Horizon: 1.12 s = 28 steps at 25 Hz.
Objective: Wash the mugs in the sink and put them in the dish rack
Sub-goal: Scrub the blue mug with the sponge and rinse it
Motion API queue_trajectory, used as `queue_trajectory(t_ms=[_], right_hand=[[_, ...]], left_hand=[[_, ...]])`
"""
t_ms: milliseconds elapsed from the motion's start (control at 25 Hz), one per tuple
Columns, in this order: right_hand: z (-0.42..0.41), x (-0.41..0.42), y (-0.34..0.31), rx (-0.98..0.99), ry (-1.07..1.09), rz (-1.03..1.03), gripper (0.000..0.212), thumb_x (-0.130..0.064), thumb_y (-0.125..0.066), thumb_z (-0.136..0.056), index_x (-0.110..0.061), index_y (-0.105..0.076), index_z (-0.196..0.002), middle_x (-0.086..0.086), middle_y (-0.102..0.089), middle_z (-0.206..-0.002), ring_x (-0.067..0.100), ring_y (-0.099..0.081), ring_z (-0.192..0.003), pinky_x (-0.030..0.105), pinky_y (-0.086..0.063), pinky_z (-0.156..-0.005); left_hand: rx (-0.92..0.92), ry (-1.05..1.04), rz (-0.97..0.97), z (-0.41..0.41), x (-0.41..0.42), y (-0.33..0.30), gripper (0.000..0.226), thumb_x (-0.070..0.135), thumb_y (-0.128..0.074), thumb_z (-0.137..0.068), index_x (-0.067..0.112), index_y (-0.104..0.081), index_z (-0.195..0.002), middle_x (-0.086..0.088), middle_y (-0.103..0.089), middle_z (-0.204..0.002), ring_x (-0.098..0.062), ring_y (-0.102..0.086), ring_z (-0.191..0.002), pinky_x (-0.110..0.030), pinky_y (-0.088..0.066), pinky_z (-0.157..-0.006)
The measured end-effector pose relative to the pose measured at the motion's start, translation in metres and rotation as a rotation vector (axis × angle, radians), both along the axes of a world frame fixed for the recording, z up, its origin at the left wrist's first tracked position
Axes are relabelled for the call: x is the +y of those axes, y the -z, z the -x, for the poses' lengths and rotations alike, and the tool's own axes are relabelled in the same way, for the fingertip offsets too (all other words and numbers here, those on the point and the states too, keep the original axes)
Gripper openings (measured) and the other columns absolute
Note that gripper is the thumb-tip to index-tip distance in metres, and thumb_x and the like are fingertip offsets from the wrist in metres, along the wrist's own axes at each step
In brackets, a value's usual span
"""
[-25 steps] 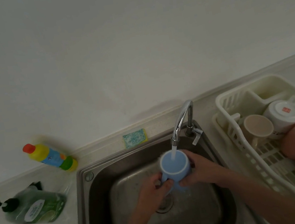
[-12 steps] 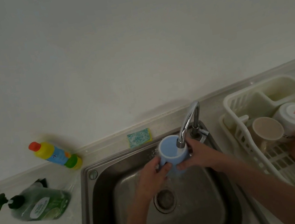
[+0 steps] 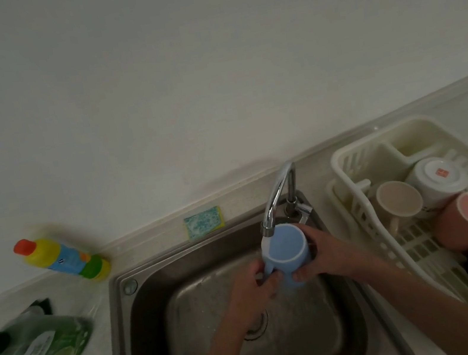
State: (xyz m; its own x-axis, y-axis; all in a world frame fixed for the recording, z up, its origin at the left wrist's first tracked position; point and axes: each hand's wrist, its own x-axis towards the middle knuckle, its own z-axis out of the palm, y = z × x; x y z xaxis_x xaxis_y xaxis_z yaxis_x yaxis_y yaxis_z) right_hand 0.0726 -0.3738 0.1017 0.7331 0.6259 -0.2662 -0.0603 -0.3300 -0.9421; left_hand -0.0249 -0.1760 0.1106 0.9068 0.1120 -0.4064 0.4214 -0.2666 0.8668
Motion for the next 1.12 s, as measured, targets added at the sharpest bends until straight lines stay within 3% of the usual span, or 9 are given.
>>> queue_trajectory(t_ms=[280, 400, 560, 680, 800, 880, 960, 1120], right_hand=[[0.026, 0.028, 0.003, 0.048, -0.018, 0.001, 0.092, -0.007, -0.091, -0.061, -0.032, -0.047, -0.137, -0.015, -0.060, -0.128, 0.001, -0.057, -0.118, 0.020, -0.052, -0.092], [0.030, 0.042, 0.002, 0.035, -0.062, 0.027, 0.092, -0.017, -0.093, -0.060, -0.034, -0.046, -0.137, -0.015, -0.059, -0.127, 0.002, -0.056, -0.119, 0.027, -0.053, -0.095], [0.025, 0.053, -0.003, 0.017, -0.073, 0.036, 0.092, -0.024, -0.095, -0.056, -0.033, -0.048, -0.135, -0.014, -0.062, -0.124, 0.001, -0.058, -0.116, 0.032, -0.054, -0.097], [0.014, 0.052, -0.010, 0.001, -0.047, 0.016, 0.084, -0.015, -0.094, -0.058, -0.030, -0.052, -0.129, -0.013, -0.065, -0.120, 0.002, -0.060, -0.114, 0.023, -0.053, -0.092], [0.002, 0.045, -0.017, -0.016, -0.053, -0.015, 0.079, -0.006, -0.091, -0.061, -0.032, -0.054, -0.126, -0.016, -0.067, -0.118, 0.001, -0.062, -0.111, 0.021, -0.053, -0.089], [-0.001, 0.036, -0.021, -0.030, -0.041, -0.028, 0.082, -0.005, -0.092, -0.060, -0.029, -0.054, -0.129, -0.014, -0.066, -0.122, 0.005, -0.061, -0.115, 0.023, -0.052, -0.091], [-0.002, 0.025, -0.021, -0.056, -0.042, -0.018, 0.093, -0.013, -0.094, -0.055, -0.026, -0.050, -0.136, -0.008, -0.062, -0.130, 0.009, -0.058, -0.121, 0.032, -0.051, -0.098], [0.008, 0.005, -0.014, -0.078, -0.072, 0.015, 0.098, -0.017, -0.095, -0.056, -0.028, -0.045, -0.139, -0.007, -0.058, -0.133, 0.010, -0.056, -0.123, 0.033, -0.051, -0.099]], left_hand=[[0.021, -0.046, -0.111, 0.032, 0.027, 0.007, 0.022, 0.029, -0.073, -0.088, 0.018, -0.065, -0.104, 0.002, -0.070, -0.103, -0.011, -0.070, -0.087, -0.024, -0.059, -0.069], [0.009, -0.055, -0.110, 0.048, 0.036, 0.007, 0.028, 0.036, -0.074, -0.086, 0.020, -0.064, -0.107, 0.005, -0.070, -0.103, -0.006, -0.070, -0.088, -0.025, -0.059, -0.072], [-0.016, -0.128, -0.142, 0.048, 0.043, 0.003, 0.053, 0.062, -0.069, -0.069, 0.020, -0.066, -0.103, 0.004, -0.073, -0.097, -0.012, -0.072, -0.086, -0.041, -0.061, -0.077], [-0.041, -0.158, -0.169, 0.036, 0.038, -0.007, 0.035, 0.045, -0.073, -0.081, 0.017, -0.065, -0.101, 0.000, -0.072, -0.094, -0.014, -0.072, -0.081, -0.041, -0.061, -0.072], [-0.081, -0.143, -0.152, 0.022, 0.027, -0.020, 0.015, 0.022, -0.071, -0.090, 0.018, -0.064, -0.103, 0.002, -0.070, -0.094, 0.000, -0.068, -0.075, -0.025, -0.059, -0.065], [-0.114, -0.103, -0.176, 0.016, 0.021, -0.021, 0.012, 0.024, -0.071, -0.090, 0.023, -0.064, -0.100, 0.007, -0.069, -0.092, 0.000, -0.067, -0.076, -0.026, -0.060, -0.068], [-0.119, -0.046, -0.221, 0.014, 0.014, -0.020, 0.011, 0.028, -0.071, -0.089, 0.025, -0.066, -0.098, 0.010, -0.069, -0.091, -0.006, -0.067, -0.080, -0.019, -0.055, -0.070], [-0.091, 0.058, -0.307, 0.019, 0.004, -0.015, 0.018, 0.031, -0.071, -0.088, 0.016, -0.069, -0.098, 0.003, -0.072, -0.092, -0.013, -0.068, -0.084, -0.012, -0.047, -0.065]])
